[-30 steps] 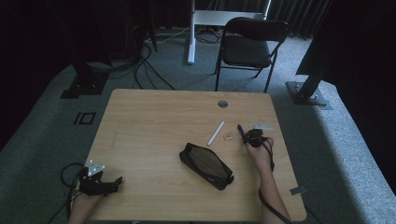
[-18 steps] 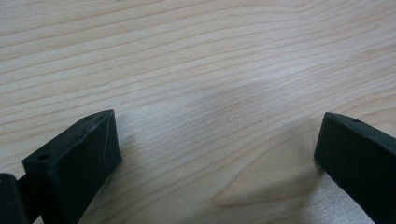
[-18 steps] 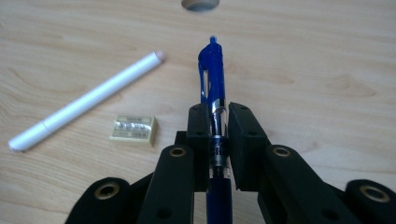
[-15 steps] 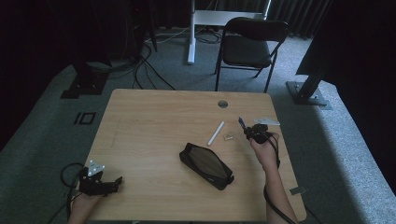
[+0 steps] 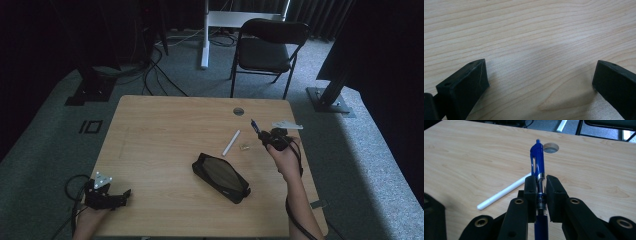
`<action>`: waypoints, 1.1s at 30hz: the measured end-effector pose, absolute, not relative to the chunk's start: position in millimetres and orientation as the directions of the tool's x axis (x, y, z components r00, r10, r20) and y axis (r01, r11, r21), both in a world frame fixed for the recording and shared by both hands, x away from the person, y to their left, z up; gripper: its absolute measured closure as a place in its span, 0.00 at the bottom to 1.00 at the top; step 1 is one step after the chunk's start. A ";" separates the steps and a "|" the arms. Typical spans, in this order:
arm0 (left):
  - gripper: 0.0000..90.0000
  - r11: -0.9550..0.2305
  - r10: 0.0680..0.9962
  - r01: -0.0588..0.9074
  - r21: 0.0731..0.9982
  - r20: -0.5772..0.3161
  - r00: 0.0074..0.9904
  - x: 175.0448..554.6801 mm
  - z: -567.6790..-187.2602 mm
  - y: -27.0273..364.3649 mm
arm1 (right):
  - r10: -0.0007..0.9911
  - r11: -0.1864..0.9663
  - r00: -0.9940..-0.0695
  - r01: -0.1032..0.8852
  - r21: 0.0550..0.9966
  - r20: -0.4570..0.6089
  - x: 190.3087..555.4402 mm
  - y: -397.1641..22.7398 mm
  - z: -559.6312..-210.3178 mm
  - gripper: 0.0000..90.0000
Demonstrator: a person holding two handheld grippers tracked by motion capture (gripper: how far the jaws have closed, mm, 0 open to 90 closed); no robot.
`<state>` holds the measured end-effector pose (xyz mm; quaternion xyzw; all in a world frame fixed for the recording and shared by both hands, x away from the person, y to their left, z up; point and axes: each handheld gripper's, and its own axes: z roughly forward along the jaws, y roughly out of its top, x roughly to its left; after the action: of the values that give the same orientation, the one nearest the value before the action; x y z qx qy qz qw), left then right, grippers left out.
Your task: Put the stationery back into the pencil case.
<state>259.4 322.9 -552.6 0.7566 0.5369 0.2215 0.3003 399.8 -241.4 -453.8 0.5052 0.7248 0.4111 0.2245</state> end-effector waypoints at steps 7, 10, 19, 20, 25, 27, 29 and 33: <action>0.00 -0.243 0.946 0.679 0.692 0.012 0.325 259.4 -552.6 322.9 | 0.898 0.184 -0.434 0.514 0.838 0.069 390.6 -229.8 -438.8 0.88; 0.00 -0.243 0.946 0.680 0.692 0.013 0.325 259.4 -552.6 322.9 | 0.888 0.187 -0.453 0.504 0.843 0.074 387.3 -225.7 -434.7 0.88; 0.00 -0.243 0.946 0.679 0.692 0.013 0.325 259.4 -552.6 322.9 | 0.854 0.203 -0.515 0.470 0.859 0.080 371.6 -209.4 -423.1 0.88; 0.00 -0.243 0.946 0.680 0.692 0.013 0.325 259.4 -552.5 322.9 | 0.850 0.204 -0.520 0.472 0.858 0.084 370.7 -208.3 -422.3 0.88; 0.00 -0.245 0.945 0.679 0.692 0.014 0.326 259.4 -552.5 323.1 | 0.831 0.205 -0.548 0.465 0.861 0.098 363.4 -201.5 -419.7 0.88; 0.00 -0.244 0.945 0.679 0.693 0.014 0.326 259.5 -552.5 323.0 | 0.822 0.216 -0.562 0.456 0.863 0.091 359.7 -197.7 -418.8 0.88; 0.00 -0.243 0.946 0.678 0.693 0.014 0.325 259.5 -552.6 323.0 | 0.814 0.215 -0.572 0.454 0.864 0.098 356.3 -194.2 -417.8 0.88; 0.00 -0.243 0.946 0.678 0.693 0.013 0.325 259.5 -552.6 323.0 | 0.799 0.232 -0.594 0.448 0.863 0.093 349.8 -187.1 -415.1 0.88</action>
<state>259.5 323.0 -552.6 0.7563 0.5368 0.2223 0.3006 349.8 -187.1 -415.1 0.4092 0.7619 0.4651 0.1890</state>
